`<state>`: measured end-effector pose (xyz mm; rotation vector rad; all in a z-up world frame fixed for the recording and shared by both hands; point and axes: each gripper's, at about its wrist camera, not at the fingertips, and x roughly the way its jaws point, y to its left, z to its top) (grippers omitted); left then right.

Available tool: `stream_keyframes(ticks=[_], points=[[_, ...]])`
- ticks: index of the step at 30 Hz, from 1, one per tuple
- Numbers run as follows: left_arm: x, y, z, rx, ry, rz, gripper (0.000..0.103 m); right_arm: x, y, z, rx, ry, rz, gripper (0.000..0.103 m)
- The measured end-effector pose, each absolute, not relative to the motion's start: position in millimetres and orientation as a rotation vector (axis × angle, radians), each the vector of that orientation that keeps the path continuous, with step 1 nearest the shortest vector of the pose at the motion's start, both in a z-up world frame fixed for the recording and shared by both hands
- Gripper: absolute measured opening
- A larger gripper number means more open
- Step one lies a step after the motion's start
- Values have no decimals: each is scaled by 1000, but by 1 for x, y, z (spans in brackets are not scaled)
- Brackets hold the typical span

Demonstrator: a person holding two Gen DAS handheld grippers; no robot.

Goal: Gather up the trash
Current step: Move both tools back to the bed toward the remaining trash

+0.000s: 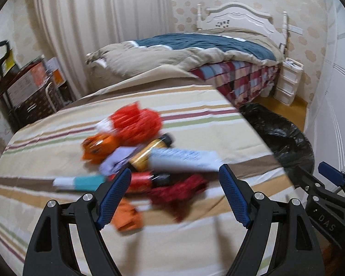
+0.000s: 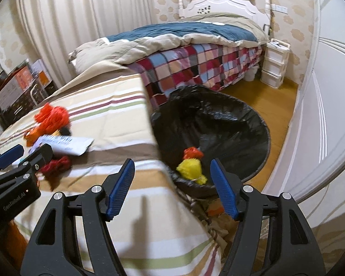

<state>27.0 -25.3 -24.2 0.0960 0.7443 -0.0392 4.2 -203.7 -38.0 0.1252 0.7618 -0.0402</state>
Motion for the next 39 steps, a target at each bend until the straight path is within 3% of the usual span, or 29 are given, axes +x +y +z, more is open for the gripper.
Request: stream_keyframes(ticks=[18, 22, 26, 39], points=[[22, 47, -57, 23, 891, 88, 77, -4, -146, -48, 53, 799, 54, 67], [23, 50, -61, 0, 915, 54, 65, -3, -143, -49, 50, 807, 62, 67], [19, 48, -60, -7, 907, 8, 45, -3, -137, -49, 45, 808, 74, 67], [8, 77, -54, -25, 877, 31, 39, 3, -88, -50, -11, 825, 181, 67]])
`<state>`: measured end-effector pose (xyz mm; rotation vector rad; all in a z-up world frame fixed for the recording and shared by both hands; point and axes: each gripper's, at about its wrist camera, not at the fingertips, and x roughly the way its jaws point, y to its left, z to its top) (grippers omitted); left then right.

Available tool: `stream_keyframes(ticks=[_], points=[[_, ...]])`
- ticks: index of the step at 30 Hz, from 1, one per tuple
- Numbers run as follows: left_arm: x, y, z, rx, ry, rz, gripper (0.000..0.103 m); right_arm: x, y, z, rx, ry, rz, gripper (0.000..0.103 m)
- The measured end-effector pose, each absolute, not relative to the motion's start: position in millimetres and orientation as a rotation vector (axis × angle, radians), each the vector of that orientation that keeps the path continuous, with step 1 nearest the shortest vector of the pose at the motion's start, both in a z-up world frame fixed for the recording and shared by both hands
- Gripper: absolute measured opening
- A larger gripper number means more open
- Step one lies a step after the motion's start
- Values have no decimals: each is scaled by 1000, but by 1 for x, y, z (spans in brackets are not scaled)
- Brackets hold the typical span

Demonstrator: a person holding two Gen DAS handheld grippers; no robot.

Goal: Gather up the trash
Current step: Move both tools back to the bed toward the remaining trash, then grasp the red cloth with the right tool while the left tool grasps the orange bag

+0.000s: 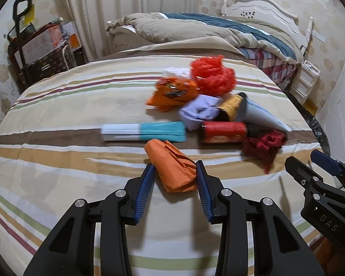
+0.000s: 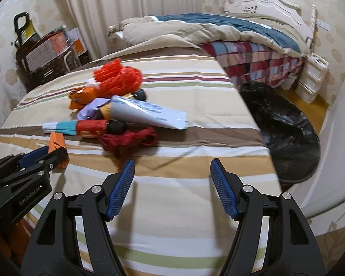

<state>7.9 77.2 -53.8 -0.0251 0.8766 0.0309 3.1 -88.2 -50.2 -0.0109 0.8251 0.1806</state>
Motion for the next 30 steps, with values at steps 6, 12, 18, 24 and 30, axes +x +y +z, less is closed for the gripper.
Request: stream_keyframes(ticks=[6, 12, 18, 24, 30], points=[[6, 98, -50, -19, 847, 84, 39, 14, -65, -51, -31, 841, 218, 69], [6, 112, -52, -37, 846, 104, 39, 26, -53, -54, -52, 860, 218, 73], [8, 116, -54, -51, 852, 95, 39, 30, -43, -59, -96, 891, 216, 67], [7, 116, -54, -51, 849, 92, 39, 25, -40, -59, -119, 878, 222, 50], [4, 113, -53, -42, 837, 87, 39, 16, -43, -55, -109, 857, 227, 49]])
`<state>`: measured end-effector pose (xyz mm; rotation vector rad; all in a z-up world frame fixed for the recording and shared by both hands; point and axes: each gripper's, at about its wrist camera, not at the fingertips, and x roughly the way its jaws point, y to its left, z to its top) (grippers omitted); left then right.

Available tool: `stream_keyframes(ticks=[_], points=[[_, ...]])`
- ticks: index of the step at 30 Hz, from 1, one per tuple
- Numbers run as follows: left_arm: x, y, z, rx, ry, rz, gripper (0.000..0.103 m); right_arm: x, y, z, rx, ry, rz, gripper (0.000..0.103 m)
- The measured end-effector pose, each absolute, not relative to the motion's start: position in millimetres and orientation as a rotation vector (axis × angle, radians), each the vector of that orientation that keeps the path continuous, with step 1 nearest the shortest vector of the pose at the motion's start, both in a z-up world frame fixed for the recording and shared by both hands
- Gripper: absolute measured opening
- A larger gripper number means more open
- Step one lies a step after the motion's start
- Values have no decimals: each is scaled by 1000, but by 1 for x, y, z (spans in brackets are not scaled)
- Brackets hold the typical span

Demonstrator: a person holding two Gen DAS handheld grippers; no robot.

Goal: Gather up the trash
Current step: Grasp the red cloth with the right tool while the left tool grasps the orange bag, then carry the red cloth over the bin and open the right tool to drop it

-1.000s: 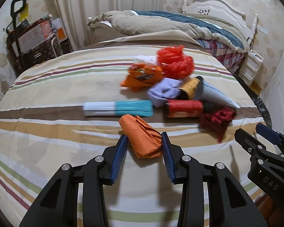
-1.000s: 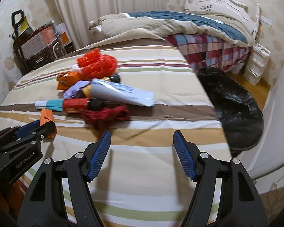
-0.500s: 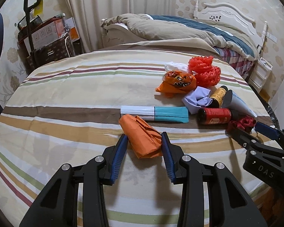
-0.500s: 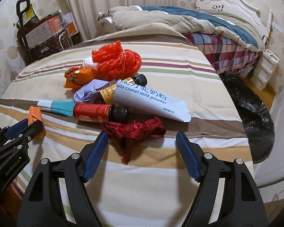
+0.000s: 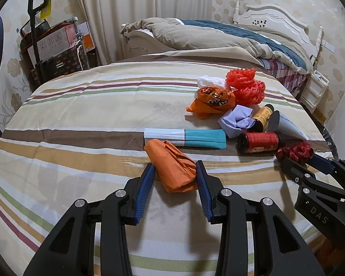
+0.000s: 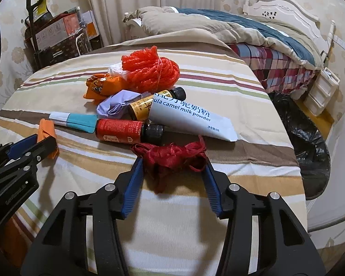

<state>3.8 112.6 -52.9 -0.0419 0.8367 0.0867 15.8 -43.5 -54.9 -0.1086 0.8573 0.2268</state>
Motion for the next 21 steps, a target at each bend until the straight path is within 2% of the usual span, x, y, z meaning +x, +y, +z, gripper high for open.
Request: stream_keyframes(ticks=[12, 21], points=[[-4, 88, -37, -44, 777, 14, 39, 0, -78, -39, -60, 807, 180, 49], [10, 40, -20, -1, 719, -81, 39, 8, -135, -26, -19, 760, 55, 49]])
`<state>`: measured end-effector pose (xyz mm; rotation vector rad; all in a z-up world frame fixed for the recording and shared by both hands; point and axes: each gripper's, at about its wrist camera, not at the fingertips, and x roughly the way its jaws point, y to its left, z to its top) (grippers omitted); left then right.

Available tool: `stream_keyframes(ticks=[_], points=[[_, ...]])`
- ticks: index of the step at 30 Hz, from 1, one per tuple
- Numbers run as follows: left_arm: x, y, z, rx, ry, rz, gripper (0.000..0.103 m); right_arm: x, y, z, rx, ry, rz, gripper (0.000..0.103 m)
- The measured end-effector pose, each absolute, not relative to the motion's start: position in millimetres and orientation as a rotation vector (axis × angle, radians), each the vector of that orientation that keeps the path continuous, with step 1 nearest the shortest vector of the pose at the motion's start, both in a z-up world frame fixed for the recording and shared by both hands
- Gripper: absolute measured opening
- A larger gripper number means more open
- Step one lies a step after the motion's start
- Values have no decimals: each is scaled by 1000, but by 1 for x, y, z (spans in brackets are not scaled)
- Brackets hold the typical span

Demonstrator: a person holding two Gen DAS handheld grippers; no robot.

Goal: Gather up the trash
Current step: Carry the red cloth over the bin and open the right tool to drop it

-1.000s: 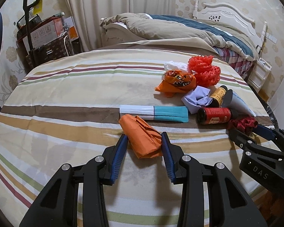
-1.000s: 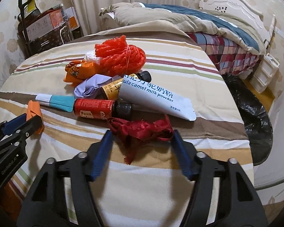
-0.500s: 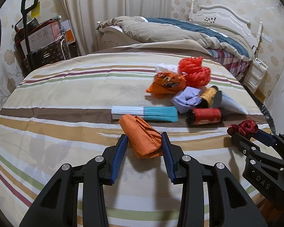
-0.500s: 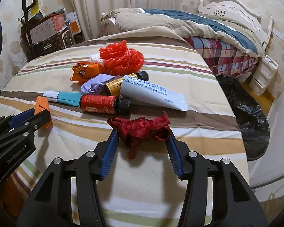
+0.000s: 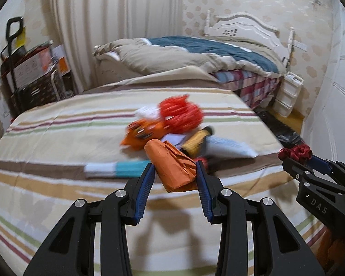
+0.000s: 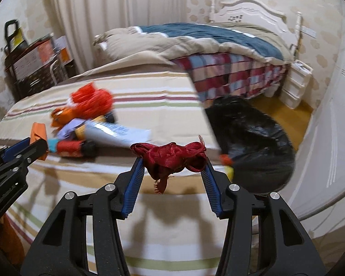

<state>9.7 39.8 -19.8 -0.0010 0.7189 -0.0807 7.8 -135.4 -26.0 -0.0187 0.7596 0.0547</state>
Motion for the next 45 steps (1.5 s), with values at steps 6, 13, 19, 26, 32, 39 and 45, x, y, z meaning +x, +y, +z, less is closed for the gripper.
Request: stream_keyframes(ticks=[6, 13, 19, 26, 32, 39, 45], points=[[29, -4, -15, 28, 703, -150, 39, 23, -181, -23, 12, 739, -32, 49], [54, -57, -11, 66, 683, -216, 39, 48, -230, -30, 55, 748, -108, 49], [76, -94, -18, 96, 695, -246, 39, 65, -255, -37, 74, 751, -133, 50], [97, -127, -31, 139, 720, -258, 39, 79, -273, -48, 99, 764, -147, 50], [111, -146, -38, 166, 736, -266, 39, 88, -286, -53, 114, 772, -160, 50], [118, -160, -44, 196, 744, -272, 40, 94, -296, -57, 117, 782, -166, 50], [118, -163, -45, 209, 748, -272, 41, 95, -301, -62, 126, 788, -173, 56]])
